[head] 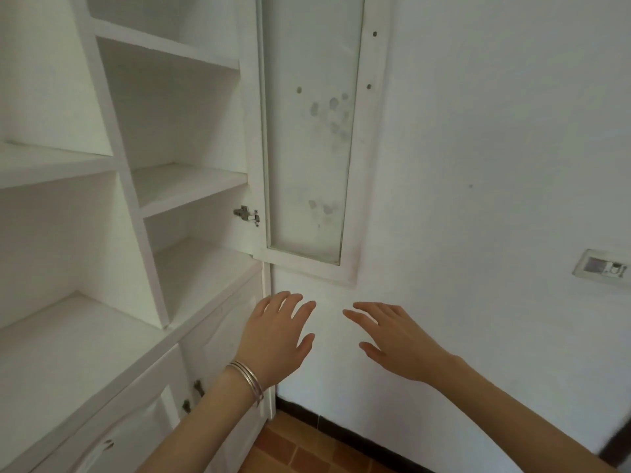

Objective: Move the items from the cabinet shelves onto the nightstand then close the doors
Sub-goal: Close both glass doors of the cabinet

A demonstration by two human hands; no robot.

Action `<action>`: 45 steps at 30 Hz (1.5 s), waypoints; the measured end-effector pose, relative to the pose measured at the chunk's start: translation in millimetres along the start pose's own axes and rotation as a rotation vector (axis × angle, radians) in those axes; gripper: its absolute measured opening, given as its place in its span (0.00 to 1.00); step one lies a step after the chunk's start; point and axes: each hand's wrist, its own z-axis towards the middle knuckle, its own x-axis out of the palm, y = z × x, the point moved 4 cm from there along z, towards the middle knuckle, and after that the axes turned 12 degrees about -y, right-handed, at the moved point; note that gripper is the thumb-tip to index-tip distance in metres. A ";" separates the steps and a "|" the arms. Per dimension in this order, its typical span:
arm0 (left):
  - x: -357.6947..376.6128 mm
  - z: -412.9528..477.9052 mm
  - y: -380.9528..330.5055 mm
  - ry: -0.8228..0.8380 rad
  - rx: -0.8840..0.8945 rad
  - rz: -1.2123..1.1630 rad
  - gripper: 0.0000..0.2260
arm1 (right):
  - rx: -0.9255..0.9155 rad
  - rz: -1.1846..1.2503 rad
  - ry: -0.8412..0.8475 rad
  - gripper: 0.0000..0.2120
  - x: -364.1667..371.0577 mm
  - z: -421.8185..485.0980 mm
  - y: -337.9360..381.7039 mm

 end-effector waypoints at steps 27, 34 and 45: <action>183.6 218.6 42.3 0.016 -0.065 -0.022 0.20 | -0.049 -0.071 -0.145 0.26 65.2 191.5 -271.5; 194.3 254.8 32.0 -0.040 -0.076 0.003 0.19 | -0.157 -0.021 -0.187 0.27 79.4 217.9 -300.3; 190.8 237.2 52.9 0.007 -0.180 0.101 0.20 | -0.195 0.226 -0.203 0.27 87.4 217.0 -300.0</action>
